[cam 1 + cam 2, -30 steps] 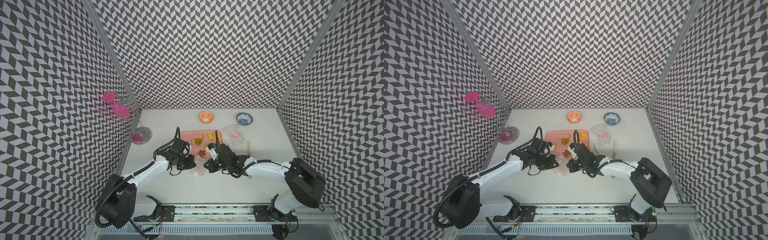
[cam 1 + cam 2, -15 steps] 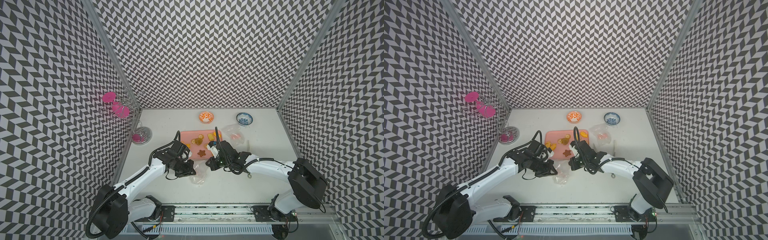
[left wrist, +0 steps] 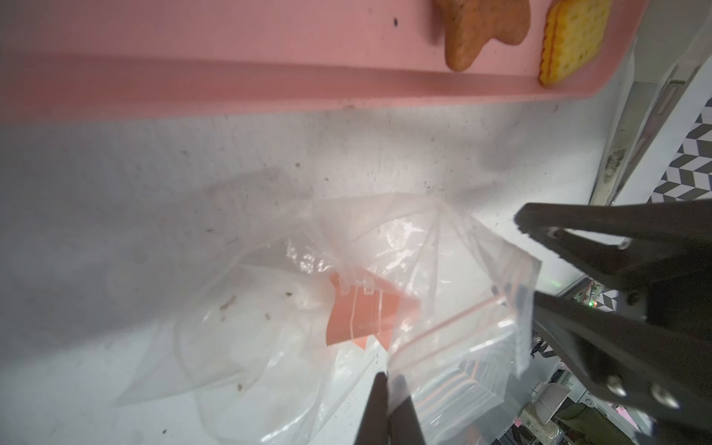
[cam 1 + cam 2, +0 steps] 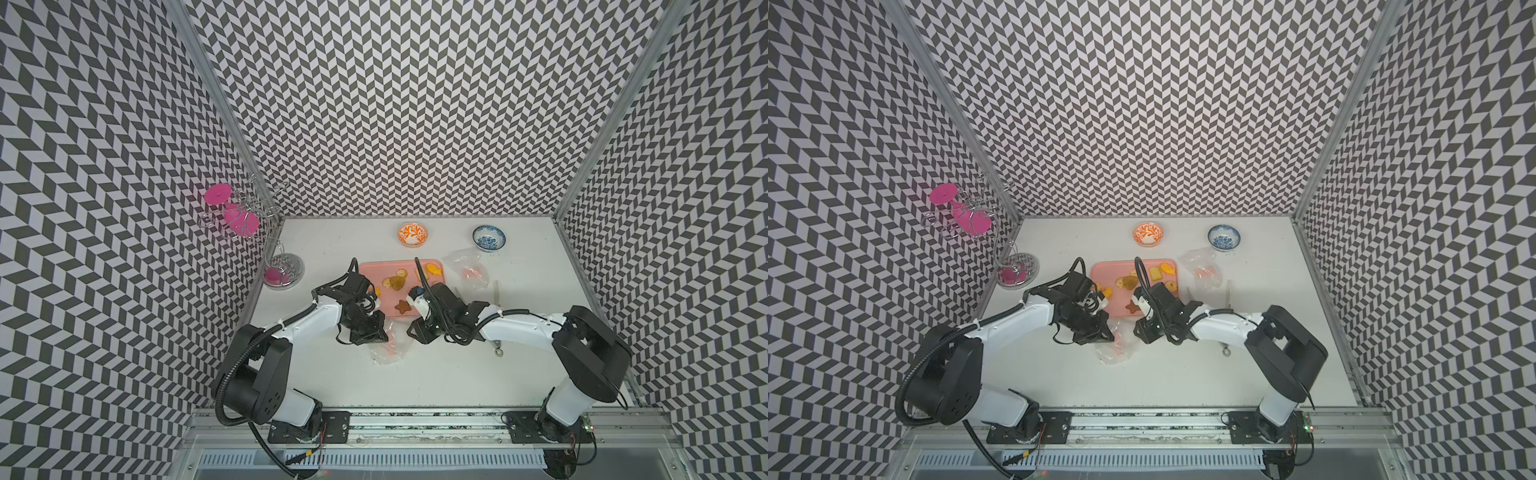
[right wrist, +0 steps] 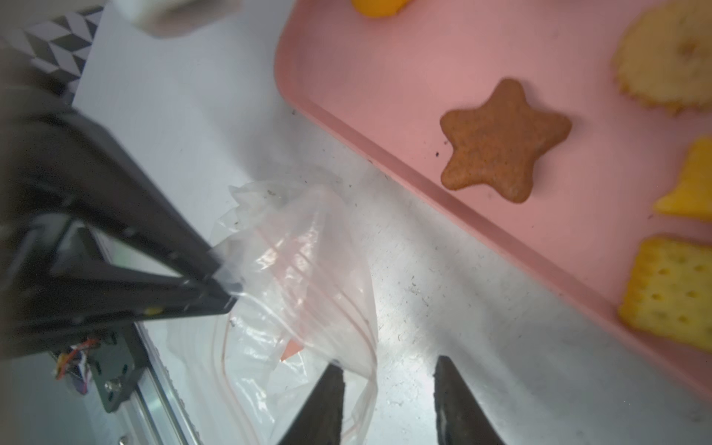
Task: Put the cookies into a resealable bag to prevent moisture
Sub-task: Open the ziploc bag at the center of the board, then pick up the clamp from the center of the board.
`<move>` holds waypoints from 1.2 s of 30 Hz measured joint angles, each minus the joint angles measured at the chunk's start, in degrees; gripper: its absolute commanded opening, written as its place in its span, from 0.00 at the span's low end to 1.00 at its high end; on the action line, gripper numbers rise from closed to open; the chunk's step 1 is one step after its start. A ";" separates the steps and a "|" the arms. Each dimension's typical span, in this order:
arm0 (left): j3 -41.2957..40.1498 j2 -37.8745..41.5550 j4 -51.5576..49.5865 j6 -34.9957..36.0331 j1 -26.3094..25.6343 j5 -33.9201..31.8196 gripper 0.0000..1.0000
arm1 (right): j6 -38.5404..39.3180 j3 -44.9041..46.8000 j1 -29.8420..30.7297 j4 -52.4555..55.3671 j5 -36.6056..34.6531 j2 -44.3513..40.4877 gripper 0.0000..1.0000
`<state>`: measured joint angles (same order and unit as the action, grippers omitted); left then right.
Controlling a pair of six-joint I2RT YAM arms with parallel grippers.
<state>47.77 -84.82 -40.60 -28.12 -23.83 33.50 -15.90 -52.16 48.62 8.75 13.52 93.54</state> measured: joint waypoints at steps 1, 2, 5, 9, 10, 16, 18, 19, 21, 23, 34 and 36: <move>0.00 -0.48 0.28 0.07 0.00 0.28 0.00 | 0.57 1.70 0.00 -1.55 -1.11 -2.62 0.63; 0.00 -0.96 0.57 0.15 0.00 0.48 0.00 | 0.74 3.63 0.00 -2.95 -2.34 -5.35 0.68; 0.00 -2.08 1.11 0.44 0.00 0.85 0.00 | 1.29 11.78 0.00 -6.73 -8.74 -16.41 0.92; 0.04 -3.26 1.33 1.27 -0.02 0.98 0.00 | -0.24 21.22 -0.79 -6.91 -24.17 -30.03 1.00; 0.07 -3.54 1.40 1.55 -0.02 1.09 0.00 | -0.92 22.38 -2.19 -5.81 -26.38 -32.20 1.00; 0.07 -5.20 1.55 3.13 0.00 1.73 0.00 | -2.56 23.26 -17.75 -0.33 -30.58 -35.52 1.00; 0.09 -5.64 1.55 3.45 -0.02 1.86 0.00 | -2.36 23.23 -21.49 0.55 -29.57 -34.29 1.00; 0.09 -5.79 1.55 3.65 -0.02 1.92 0.00 | -2.29 23.21 -22.56 0.81 -28.65 -33.27 1.00; 0.15 -5.95 1.57 3.96 0.00 1.99 0.00 | -2.14 22.86 -24.52 1.64 -25.73 -29.90 0.99; 0.15 -5.95 1.64 4.50 0.00 2.05 0.00 | -2.10 22.21 -25.57 3.45 -22.73 -26.27 1.00; 0.02 -6.60 3.56 6.43 0.00 2.45 0.00 | -1.75 19.76 -26.32 6.49 -15.63 -17.70 1.00; 0.02 -6.95 3.78 6.60 0.00 2.47 0.00 | -1.64 17.92 -26.32 6.67 -15.34 -14.21 0.96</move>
<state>47.79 -91.77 -36.82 -21.52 -23.83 35.97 -17.54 -34.24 22.31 15.42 -1.83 79.33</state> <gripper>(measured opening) 0.047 0.987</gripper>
